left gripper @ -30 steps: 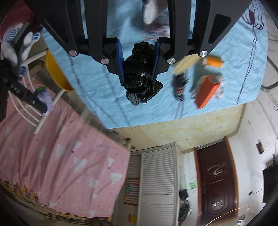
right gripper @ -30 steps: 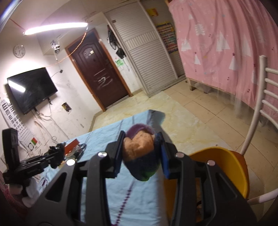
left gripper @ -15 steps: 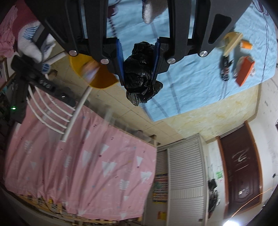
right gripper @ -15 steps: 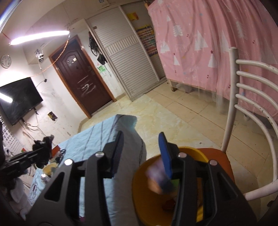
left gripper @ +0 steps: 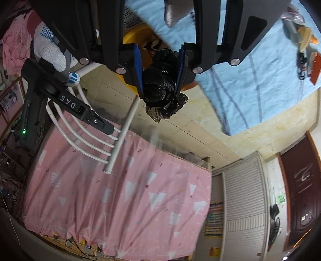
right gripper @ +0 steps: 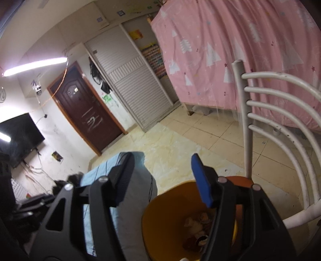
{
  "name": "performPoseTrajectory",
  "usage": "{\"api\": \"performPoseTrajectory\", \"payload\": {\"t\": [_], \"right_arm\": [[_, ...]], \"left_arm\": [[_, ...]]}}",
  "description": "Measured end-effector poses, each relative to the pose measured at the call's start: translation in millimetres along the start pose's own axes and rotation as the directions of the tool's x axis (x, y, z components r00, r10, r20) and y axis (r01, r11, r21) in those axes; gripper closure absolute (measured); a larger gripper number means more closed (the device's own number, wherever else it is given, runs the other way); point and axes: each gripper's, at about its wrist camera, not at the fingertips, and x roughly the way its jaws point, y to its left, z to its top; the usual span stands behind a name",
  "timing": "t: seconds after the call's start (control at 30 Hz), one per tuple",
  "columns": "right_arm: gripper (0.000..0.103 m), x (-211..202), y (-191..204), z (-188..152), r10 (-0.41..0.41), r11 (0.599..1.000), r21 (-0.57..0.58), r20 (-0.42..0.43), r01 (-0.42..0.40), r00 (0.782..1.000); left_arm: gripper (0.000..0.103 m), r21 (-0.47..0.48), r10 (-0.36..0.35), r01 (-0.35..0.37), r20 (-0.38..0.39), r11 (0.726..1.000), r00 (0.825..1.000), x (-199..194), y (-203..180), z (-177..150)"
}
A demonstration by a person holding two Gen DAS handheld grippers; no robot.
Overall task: Collect trash
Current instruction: 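Open the left tool over the yellow bin to drop the black bag, then move both tools back over the items on the bedsheet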
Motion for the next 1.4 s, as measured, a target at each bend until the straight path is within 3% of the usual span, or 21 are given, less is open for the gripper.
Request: {"api": "performPoseTrajectory", "payload": {"t": [0.1,0.17,0.23,0.7,0.83,1.03,1.4], "right_arm": [[0.046,-2.2,-4.3,2.1,-0.001,1.0,0.012,0.01,0.001,1.0],[0.046,-1.9,-3.8,1.7,0.0,1.0,0.012,0.01,0.0,1.0],[0.046,-2.1,-4.8,2.5,0.002,1.0,0.01,0.008,-0.002,1.0],[0.044,9.8,30.9,-9.1,0.023,0.998,-0.065,-0.038,-0.026,0.999],[0.038,16.9,46.8,-18.6,0.032,0.995,-0.093,-0.066,-0.038,0.997],[0.038,27.7,75.3,-32.5,0.053,0.987,-0.143,-0.11,-0.069,0.992],[0.038,44.3,130.1,-54.0,0.086,0.963,-0.236,-0.182,-0.129,0.979]], "left_arm": [[0.078,0.006,-0.031,0.031,-0.018,1.0,0.999,11.1,-9.3,0.1],[0.059,0.012,-0.034,0.034,-0.024,0.999,0.999,14.7,-12.2,-1.3],[0.051,0.021,-0.029,0.029,-0.021,0.999,0.999,16.0,-15.9,-1.9],[0.049,-0.029,-0.011,0.012,0.011,0.999,1.0,-12.0,13.7,-13.6],[0.049,-0.036,0.038,-0.036,0.036,0.999,0.999,-31.6,27.7,-25.0],[0.047,-0.09,0.096,-0.091,0.055,0.992,0.994,-58.6,57.8,-39.2],[0.047,-0.178,0.249,-0.232,0.077,0.956,0.965,-103.6,116.2,-74.2]]}}
